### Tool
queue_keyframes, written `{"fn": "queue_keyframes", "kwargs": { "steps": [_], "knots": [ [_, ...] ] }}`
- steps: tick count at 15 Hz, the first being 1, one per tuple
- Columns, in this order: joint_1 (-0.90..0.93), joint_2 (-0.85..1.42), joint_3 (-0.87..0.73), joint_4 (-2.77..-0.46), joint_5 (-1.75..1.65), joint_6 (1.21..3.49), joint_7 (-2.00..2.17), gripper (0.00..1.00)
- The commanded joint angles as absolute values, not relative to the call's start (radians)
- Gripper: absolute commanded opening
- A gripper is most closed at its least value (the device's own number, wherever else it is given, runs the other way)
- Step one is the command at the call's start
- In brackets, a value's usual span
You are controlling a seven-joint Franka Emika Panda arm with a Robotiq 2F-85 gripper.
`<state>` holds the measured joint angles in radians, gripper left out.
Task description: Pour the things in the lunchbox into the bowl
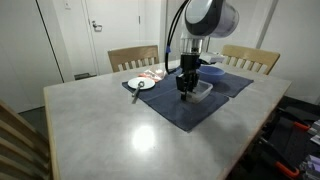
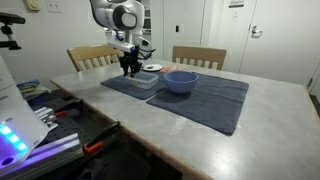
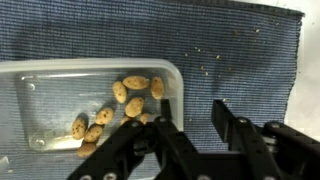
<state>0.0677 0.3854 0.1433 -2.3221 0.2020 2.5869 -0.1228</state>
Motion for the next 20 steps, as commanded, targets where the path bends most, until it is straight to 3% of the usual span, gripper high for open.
{"fn": "queue_keyframes", "kwargs": {
  "steps": [1, 4, 14, 20],
  "knots": [
    [0.053, 0.368, 0.132, -2.339, 0.19, 2.584, -0.1, 0.16],
    [0.03, 0.344, 0.121, -2.349, 0.202, 2.552, -0.1, 0.0],
    [-0.02, 0.173, 0.05, -2.255, 0.118, 2.201, -0.2, 0.02],
    [-0.019, 0.169, 0.057, -2.117, 0.136, 2.137, -0.399, 0.02]
  ]
}}
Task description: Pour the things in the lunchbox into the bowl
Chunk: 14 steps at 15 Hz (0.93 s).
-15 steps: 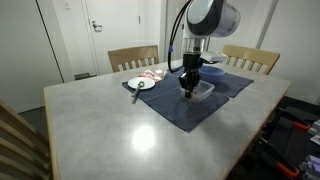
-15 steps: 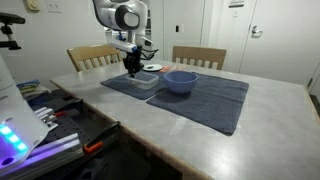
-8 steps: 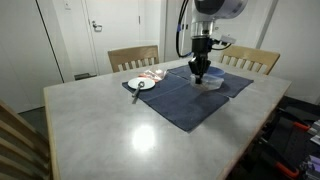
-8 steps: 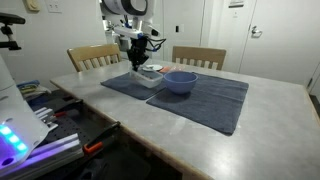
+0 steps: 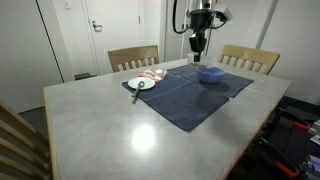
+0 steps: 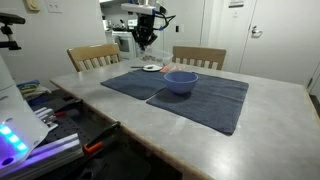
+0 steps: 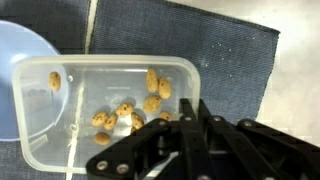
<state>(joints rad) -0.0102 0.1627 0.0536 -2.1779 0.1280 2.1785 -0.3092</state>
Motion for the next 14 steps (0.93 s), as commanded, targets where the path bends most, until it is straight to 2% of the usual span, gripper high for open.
{"fn": "queue_keyframes", "kwargs": {
  "steps": [1, 14],
  "knots": [
    [-0.026, 0.164, 0.055, -2.111, 0.154, 2.142, -0.432, 0.02],
    [-0.103, 0.025, -0.016, -2.242, 0.471, 2.176, -0.717, 0.02]
  ]
}}
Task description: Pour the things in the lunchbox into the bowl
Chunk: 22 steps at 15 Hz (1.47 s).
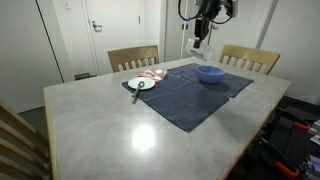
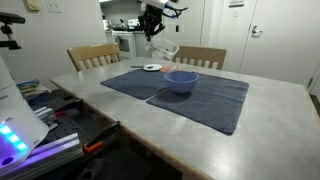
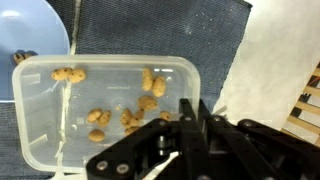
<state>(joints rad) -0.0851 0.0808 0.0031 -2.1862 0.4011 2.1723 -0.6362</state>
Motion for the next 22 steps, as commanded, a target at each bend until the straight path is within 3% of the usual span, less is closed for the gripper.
{"fn": "queue_keyframes", "kwargs": {
  "steps": [1, 22],
  "knots": [
    [-0.107, 0.021, -0.027, -2.249, 0.496, 2.177, -0.746, 0.02],
    [-0.145, 0.052, -0.129, -2.319, 0.903, 2.139, -1.202, 0.02]
  ]
}}
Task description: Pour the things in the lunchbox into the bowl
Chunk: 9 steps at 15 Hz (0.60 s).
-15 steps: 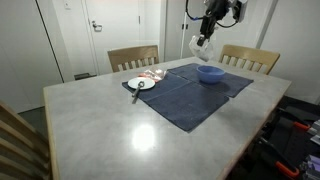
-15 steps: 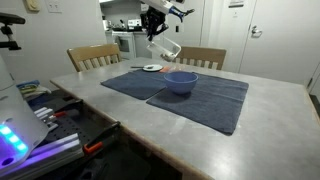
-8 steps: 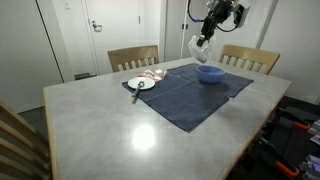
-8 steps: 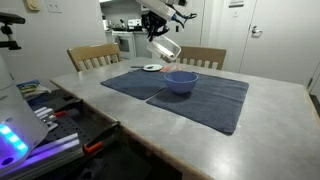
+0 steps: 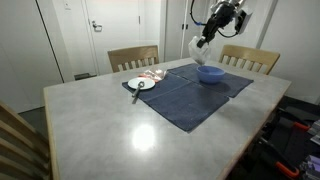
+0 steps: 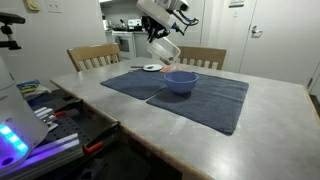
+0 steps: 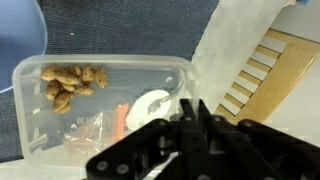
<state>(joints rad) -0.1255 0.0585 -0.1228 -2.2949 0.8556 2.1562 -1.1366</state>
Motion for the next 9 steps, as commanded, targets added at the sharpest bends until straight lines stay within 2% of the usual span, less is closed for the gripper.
{"fn": "queue_keyframes", "kwargs": {
  "steps": [1, 4, 5, 9],
  "knots": [
    [-0.146, 0.049, -0.133, -2.327, 0.901, 2.143, -1.201, 0.02],
    [-0.137, 0.058, -0.131, -2.316, 0.871, 2.154, -1.161, 0.02],
    [-0.137, 0.058, -0.132, -2.317, 0.871, 2.155, -1.161, 0.07],
    [-0.136, 0.058, -0.131, -2.317, 0.87, 2.155, -1.16, 0.07]
  ]
}}
